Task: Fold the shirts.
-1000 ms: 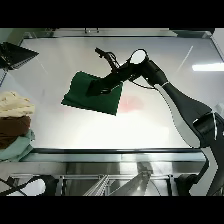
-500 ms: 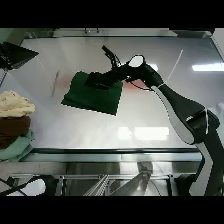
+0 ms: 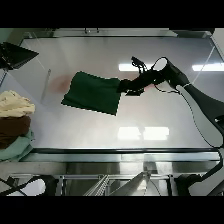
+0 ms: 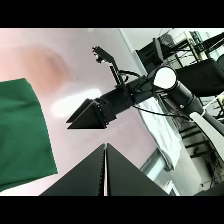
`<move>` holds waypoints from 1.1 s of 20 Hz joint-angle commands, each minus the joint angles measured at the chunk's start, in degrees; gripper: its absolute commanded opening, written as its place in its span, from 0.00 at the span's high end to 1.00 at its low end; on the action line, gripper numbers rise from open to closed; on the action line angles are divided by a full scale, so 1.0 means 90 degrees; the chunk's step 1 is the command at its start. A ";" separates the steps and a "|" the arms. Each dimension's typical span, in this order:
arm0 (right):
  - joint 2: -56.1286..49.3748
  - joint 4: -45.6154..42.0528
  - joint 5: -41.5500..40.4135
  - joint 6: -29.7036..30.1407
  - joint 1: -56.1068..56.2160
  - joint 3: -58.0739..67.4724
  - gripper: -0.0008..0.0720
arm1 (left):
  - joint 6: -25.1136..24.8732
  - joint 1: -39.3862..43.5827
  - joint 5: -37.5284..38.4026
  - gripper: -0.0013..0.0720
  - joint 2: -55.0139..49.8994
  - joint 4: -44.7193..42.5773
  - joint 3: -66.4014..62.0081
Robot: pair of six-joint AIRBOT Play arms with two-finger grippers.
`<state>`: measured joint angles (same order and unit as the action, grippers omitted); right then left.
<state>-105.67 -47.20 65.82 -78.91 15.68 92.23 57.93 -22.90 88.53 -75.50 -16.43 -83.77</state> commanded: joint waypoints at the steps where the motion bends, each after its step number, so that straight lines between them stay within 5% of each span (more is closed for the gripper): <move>1: 0.0080 0.0146 -0.0529 -0.0049 -0.0136 -0.0347 0.02 | -0.0015 0.0002 -0.0061 0.96 -0.0002 -0.0007 -0.0005; 12: -0.0777 0.0809 -0.0843 -0.0075 -0.0092 -0.0347 0.02 | -0.0177 0.0002 -0.0119 0.96 -0.0002 -0.0005 -0.0005; 15: -0.1156 0.2305 -0.1008 -0.0112 -0.0073 -0.0347 0.02 | -0.0272 0.0002 -0.0121 0.96 -0.0002 -0.0002 -0.0007; 19: -0.1649 0.4539 -0.1562 0.0979 0.0204 -0.0296 0.04 | -0.0338 0.0002 -0.0121 0.96 -0.0002 -0.0005 -0.0005; 20: -0.1722 0.4867 -0.1569 0.1173 0.0284 -0.0262 0.30 | -0.0338 0.0002 -0.0119 0.96 -0.0002 -0.0005 -0.0005; 21: -0.1736 0.5034 -0.1571 0.1498 0.0340 -0.0260 0.68 | -0.0340 0.0002 -0.0119 0.96 -0.0002 -0.0005 -0.0005; 22: -0.1732 0.5231 -0.1547 0.1848 0.0374 -0.0248 0.75 | -0.0340 0.0002 -0.0121 0.96 -0.0002 -0.0005 -0.0005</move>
<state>-119.96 -11.22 52.64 -70.37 17.74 89.58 55.16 -22.90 87.44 -75.50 -16.45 -83.77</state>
